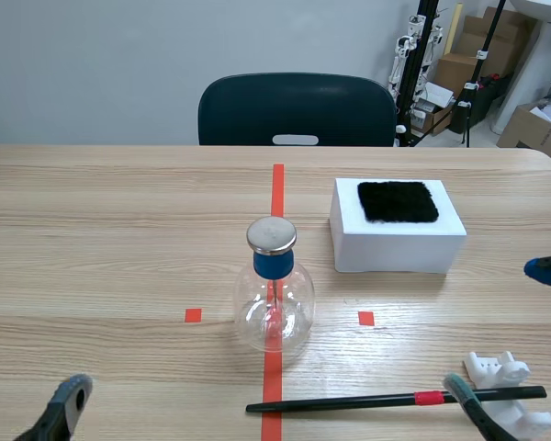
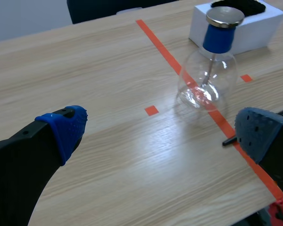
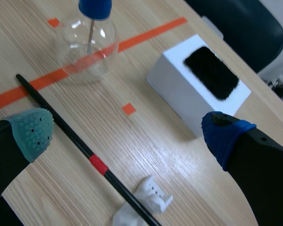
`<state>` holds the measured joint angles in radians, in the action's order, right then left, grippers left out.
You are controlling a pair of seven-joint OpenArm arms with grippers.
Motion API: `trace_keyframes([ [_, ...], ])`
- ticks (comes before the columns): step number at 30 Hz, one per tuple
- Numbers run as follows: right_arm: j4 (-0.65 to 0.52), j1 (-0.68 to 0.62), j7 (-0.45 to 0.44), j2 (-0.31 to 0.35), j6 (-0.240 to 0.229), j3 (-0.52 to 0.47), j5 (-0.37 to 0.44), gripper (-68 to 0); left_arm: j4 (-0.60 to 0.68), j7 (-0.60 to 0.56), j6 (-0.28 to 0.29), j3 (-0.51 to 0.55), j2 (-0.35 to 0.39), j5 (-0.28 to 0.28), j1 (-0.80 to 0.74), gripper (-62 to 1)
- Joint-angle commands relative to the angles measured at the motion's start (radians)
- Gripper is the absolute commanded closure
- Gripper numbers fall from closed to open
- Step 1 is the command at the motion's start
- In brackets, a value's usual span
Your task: Do the electroscope experiment. pick up the black charging rod
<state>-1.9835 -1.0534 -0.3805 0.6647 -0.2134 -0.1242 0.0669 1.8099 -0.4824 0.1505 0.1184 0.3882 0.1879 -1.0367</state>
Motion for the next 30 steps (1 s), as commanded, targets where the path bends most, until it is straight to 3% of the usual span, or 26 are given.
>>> trace_keyframes([
  [1, -0.02, 0.009, 0.007, 0.003, 0.006, -0.008, -0.019, -65.3, 0.0, -0.014, 0.001, 0.02, 0.004, 0.006, 0.016, -62.3],
  [5, -0.02, 0.029, 0.074, 0.003, -0.003, -0.008, -0.087, -65.3, -0.037, -0.014, 0.006, 0.025, 0.063, 0.009, 0.068, -62.3],
  [8, -0.02, 0.072, 0.163, 0.017, -0.051, -0.008, -0.13, -65.3, -0.08, -0.015, 0.048, 0.025, 0.119, 0.027, 0.111, -62.3],
  [15, -0.02, 0.151, 0.255, 0.034, -0.251, -0.008, -0.292, -65.3, -0.192, -0.043, 0.169, 0.025, 0.212, 0.064, 0.219, -62.3],
  [21, -0.011, 0.248, 0.259, 0.034, -0.421, -0.008, -0.452, -65.3, -0.286, -0.131, 0.297, 0.025, 0.216, 0.063, 0.298, -62.3],
  [24, 0.011, 0.315, 0.259, 0.034, -0.524, -0.008, -0.472, -65.3, -0.339, -0.187, 0.367, 0.025, 0.217, 0.06, 0.33, -62.3],
  [28, 0.038, 0.395, 0.26, 0.034, -0.532, 0.002, -0.499, -65.3, -0.414, -0.259, 0.46, 0.025, 0.217, 0.04, 0.375, -62.3],
  [30, 0.051, 0.433, 0.262, 0.034, -0.532, 0.019, -0.529, -65.3, -0.448, -0.288, 0.503, 0.025, 0.217, -0.014, 0.401, -62.3],
])
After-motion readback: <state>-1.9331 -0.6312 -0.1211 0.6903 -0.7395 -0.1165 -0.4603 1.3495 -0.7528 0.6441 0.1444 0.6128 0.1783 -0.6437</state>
